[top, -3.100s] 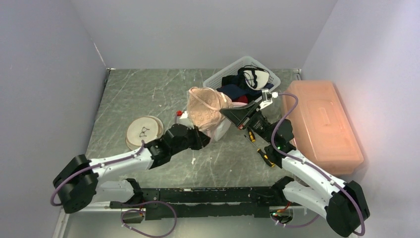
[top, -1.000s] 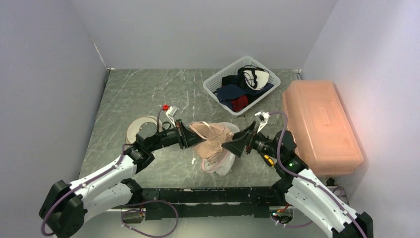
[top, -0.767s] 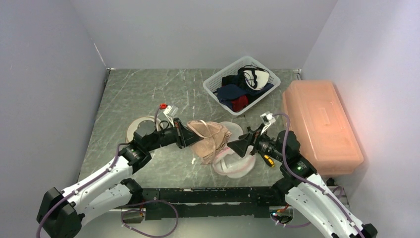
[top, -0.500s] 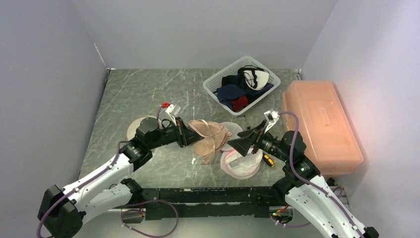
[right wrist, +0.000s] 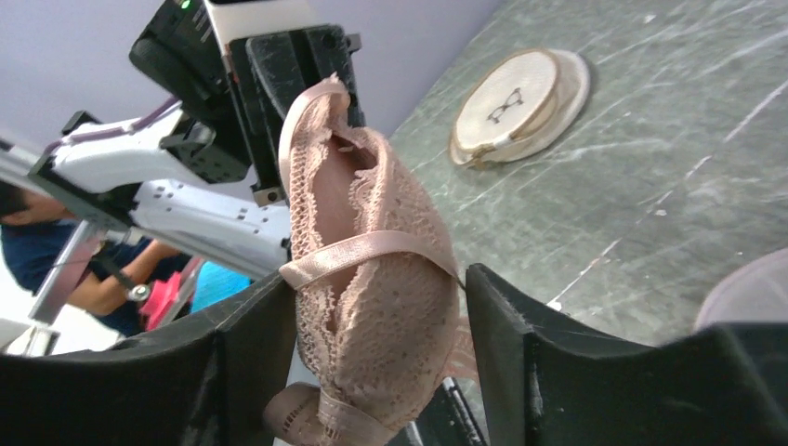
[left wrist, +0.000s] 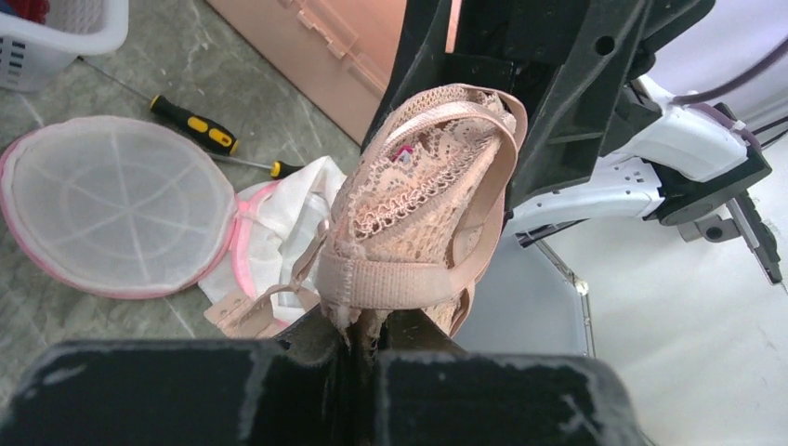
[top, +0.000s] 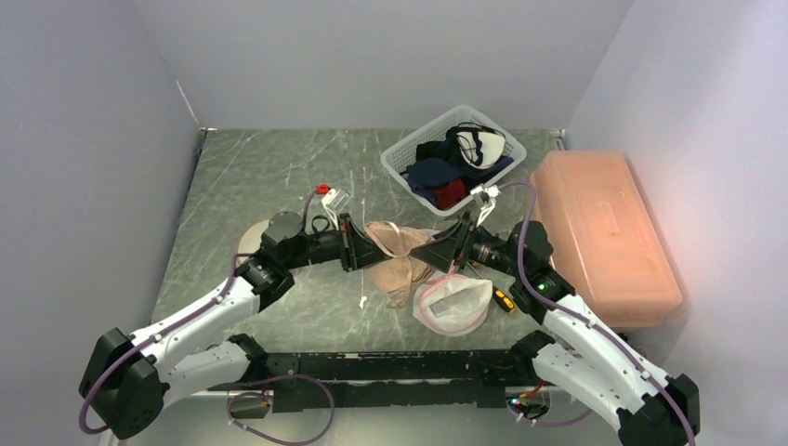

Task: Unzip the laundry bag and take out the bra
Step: Place the laundry bag at the center of the board, then place the bra in the bin.

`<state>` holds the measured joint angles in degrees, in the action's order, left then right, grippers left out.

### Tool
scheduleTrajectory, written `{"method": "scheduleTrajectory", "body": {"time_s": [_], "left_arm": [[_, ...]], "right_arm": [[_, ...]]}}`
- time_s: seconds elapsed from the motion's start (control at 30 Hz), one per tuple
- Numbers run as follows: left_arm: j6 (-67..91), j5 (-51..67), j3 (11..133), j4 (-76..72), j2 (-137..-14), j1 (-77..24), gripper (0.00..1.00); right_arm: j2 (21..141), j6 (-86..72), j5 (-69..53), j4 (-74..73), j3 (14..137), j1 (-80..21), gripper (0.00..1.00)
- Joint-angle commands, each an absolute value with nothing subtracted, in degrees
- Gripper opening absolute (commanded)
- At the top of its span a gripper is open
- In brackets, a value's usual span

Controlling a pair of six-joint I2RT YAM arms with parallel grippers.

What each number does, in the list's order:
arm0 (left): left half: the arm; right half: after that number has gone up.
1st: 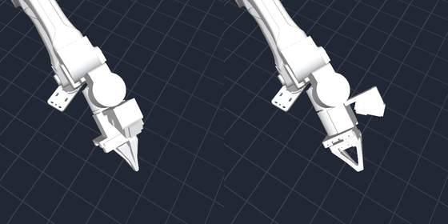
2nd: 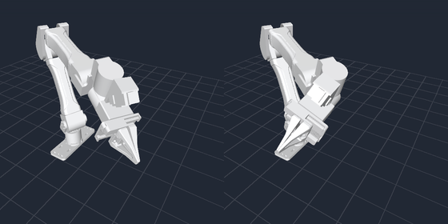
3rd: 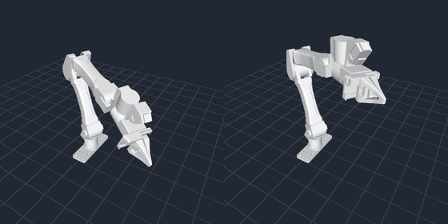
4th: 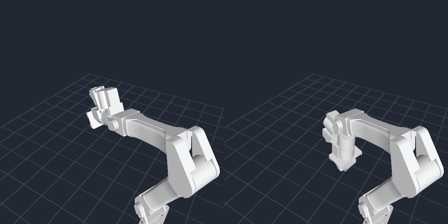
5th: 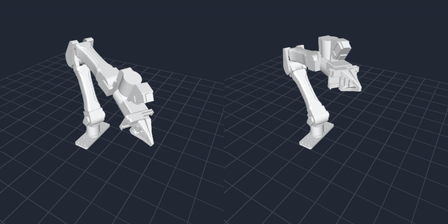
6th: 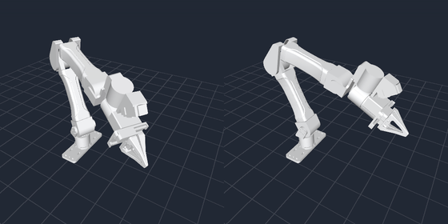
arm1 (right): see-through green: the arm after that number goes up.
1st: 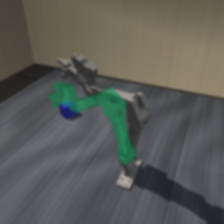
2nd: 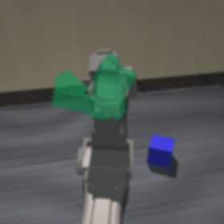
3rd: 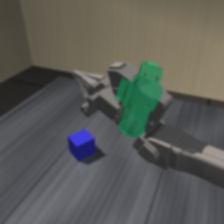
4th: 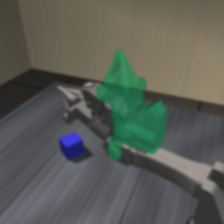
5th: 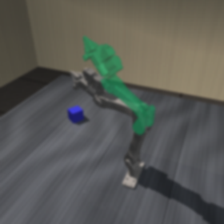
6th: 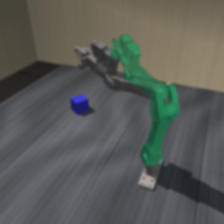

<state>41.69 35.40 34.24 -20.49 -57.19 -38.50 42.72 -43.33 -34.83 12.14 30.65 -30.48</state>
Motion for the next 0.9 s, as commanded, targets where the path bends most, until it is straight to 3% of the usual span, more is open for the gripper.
{"method": "scheduleTrajectory", "body": {"time_s": [0.0,0.13,0.17,0.23,0.3,0.43,0.57,0.73,0.87], "left_arm": [[42.34,37.33,38.06,-23.72,-58.99,-38.49,0.03],[42.65,36.3,39.2,-22.8,-60.24,-38.45,0.05],[42.4,35.57,39.47,-21.79,-60.24,-38.48,0.15],[41.77,32.15,40.11,-17.58,-59.0,-38.5,0.48],[41.73,24.92,40.52,-11.15,-55.6,-38.48,0.91],[42.56,8.26,38.22,-2.06,-44.51,-38.5,0.93],[43.7,-0.61,36.23,5.37,-34.96,-38.48,0.93],[45.24,-5.76,35.09,13.84,-28.77,-38.45,0.93],[45.57,-5.55,34.31,17.35,-27.17,-38.48,0.93]], "right_arm": [[46.27,-48.38,-40.78,21.35,33.16,-30.67,0.57],[48.66,-50.13,-42.12,22.76,33.72,-30.83,0.25],[48.38,-49.32,-41.09,21.48,34.14,-30.78,0.15],[47.04,-46.12,-36.05,15.7,37.2,-30.75,0.01],[46.05,-41.55,-28.29,8.02,42.02,-30.36,0.0],[47.58,-38.34,-10.29,-2.21,51.76,-27.95,0.0],[53.92,-40.67,-2.99,-4.31,58.79,-21.55,0.0],[64.38,-42.85,-1.57,-0.31,65.33,-16.88,0.0],[75.36,-41.92,-2.25,-5.42,76.11,-14.42,0.0]]}}
